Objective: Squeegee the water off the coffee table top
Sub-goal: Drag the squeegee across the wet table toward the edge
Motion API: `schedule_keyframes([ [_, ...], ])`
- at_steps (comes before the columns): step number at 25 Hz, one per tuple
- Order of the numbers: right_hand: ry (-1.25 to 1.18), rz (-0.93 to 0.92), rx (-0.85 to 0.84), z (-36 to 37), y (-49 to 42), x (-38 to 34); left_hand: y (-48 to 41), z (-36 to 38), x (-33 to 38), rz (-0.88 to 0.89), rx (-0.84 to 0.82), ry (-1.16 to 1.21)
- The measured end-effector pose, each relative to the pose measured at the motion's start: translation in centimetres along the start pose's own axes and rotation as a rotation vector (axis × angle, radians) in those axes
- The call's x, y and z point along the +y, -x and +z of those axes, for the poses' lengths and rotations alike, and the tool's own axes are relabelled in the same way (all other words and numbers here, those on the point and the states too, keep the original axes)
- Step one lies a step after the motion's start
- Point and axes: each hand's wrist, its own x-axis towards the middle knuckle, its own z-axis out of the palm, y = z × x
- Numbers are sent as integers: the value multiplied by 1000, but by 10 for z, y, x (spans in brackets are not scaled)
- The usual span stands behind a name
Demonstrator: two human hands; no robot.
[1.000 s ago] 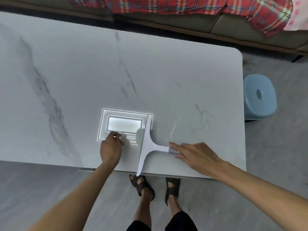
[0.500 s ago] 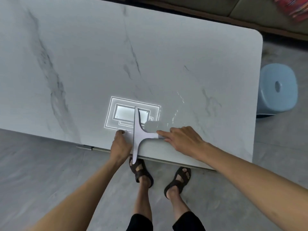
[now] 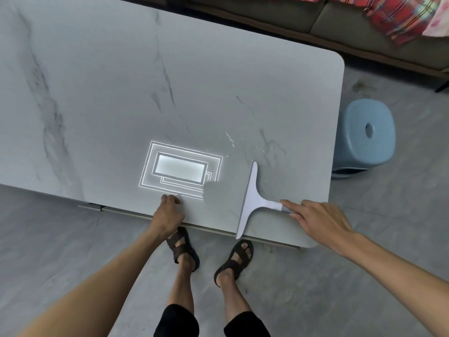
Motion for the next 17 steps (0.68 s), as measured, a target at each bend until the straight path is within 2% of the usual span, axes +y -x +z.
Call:
schedule_keyframes([
  [4, 25, 15, 90, -14, 11, 2, 2, -6, 0, -15, 77, 126],
  [8, -19, -111, 111, -31, -10, -34, 2, -25, -17, -49, 244, 222],
  [12, -120, -302, 56, -47, -76, -113, -3, -58, -45, -150, 373, 296],
  [17, -77, -496, 5, -46, -172, -228, -14, -100, -85, -194, 482, 313],
])
